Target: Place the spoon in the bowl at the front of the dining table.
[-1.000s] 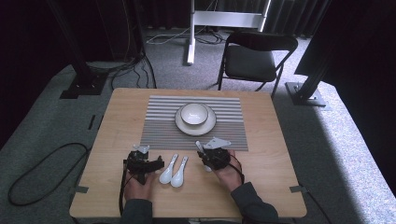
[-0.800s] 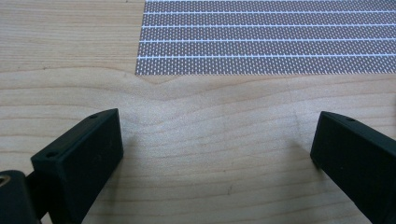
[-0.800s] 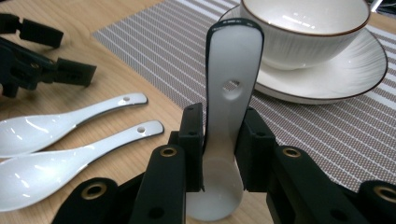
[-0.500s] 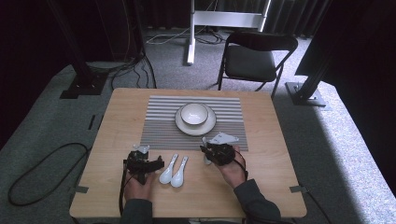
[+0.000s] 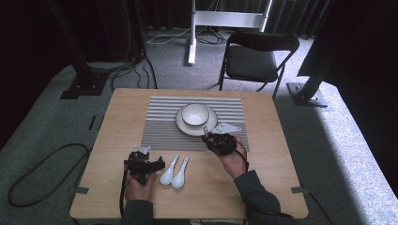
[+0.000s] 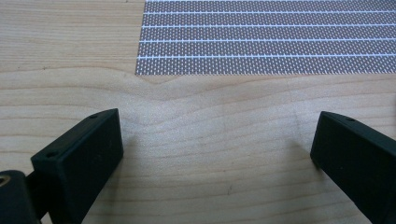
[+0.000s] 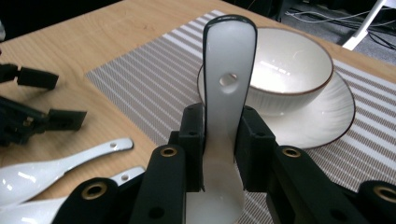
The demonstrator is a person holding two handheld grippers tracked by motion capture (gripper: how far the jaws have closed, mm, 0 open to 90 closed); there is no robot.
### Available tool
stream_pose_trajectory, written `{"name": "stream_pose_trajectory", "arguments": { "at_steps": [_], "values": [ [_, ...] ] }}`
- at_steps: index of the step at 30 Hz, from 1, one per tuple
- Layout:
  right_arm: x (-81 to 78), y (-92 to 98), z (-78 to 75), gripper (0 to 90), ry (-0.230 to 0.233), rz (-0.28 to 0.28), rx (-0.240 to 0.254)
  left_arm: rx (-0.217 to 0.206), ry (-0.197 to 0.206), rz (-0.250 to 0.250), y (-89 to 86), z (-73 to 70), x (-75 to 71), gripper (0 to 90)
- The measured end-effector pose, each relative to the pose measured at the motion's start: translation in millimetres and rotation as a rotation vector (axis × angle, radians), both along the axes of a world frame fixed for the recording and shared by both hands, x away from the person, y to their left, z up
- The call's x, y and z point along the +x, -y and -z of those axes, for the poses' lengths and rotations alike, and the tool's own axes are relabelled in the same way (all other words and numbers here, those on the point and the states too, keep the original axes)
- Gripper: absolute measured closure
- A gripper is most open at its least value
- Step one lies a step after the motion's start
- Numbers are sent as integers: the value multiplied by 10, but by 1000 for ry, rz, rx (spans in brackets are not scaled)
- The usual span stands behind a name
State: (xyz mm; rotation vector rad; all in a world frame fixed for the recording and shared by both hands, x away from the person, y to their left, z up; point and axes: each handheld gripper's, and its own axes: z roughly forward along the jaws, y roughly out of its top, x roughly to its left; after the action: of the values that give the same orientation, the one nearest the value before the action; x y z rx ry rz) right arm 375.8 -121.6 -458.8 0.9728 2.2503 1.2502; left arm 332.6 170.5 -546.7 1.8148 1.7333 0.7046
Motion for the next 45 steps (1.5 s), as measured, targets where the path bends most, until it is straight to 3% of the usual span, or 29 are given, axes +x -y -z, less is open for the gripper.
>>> {"name": "stream_pose_trajectory", "arguments": {
  "at_steps": [15,45],
  "values": [
    [193,-19,-90,743,9,12,5,1,0,0,0,0,0,27],
    [337,-56,-286,743,37,19,19,0,0,0,0,0,0,27]
  ]
}}
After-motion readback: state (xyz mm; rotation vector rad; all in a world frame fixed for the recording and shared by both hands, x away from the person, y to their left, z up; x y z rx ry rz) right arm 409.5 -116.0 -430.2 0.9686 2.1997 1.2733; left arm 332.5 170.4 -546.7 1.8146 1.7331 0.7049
